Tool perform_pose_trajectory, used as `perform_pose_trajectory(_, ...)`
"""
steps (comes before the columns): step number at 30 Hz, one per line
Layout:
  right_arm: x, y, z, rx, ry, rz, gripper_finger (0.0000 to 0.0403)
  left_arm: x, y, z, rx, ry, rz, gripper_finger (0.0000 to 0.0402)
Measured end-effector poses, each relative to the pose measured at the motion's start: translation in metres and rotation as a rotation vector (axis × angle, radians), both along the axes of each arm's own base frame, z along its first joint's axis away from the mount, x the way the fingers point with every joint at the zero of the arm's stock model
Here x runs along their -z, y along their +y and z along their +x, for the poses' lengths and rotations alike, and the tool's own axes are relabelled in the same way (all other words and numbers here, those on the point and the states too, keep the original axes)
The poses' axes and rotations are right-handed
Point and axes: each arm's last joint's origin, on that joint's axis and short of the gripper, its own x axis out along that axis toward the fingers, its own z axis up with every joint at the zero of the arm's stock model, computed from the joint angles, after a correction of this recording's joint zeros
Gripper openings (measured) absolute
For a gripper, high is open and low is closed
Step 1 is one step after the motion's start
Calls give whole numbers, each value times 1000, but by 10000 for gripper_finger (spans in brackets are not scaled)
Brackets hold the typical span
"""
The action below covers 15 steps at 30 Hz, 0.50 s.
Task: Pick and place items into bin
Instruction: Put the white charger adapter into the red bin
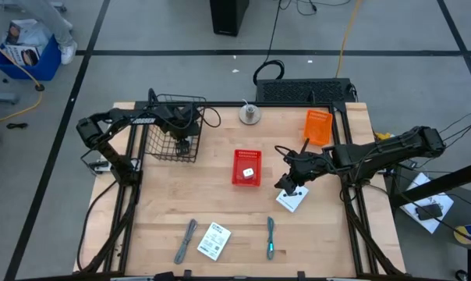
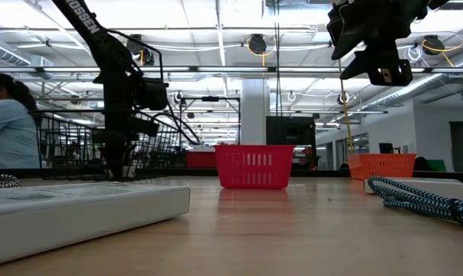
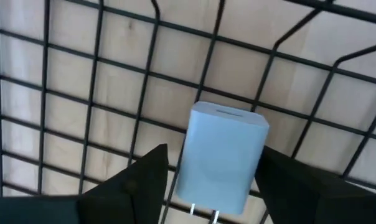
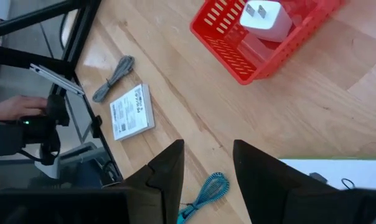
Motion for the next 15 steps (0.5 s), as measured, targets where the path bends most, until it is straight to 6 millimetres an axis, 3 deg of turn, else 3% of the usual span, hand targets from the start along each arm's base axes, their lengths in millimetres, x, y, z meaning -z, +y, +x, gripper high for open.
perform_pose_trajectory(5, -1, 0, 1, 8, -11, 9, 130, 0, -1, 0, -6, -6, -20, 159)
perform_pose_trajectory(15, -1, 0, 1, 10, -13, 6, 130, -1, -1, 0, -90, -2, -41, 155)
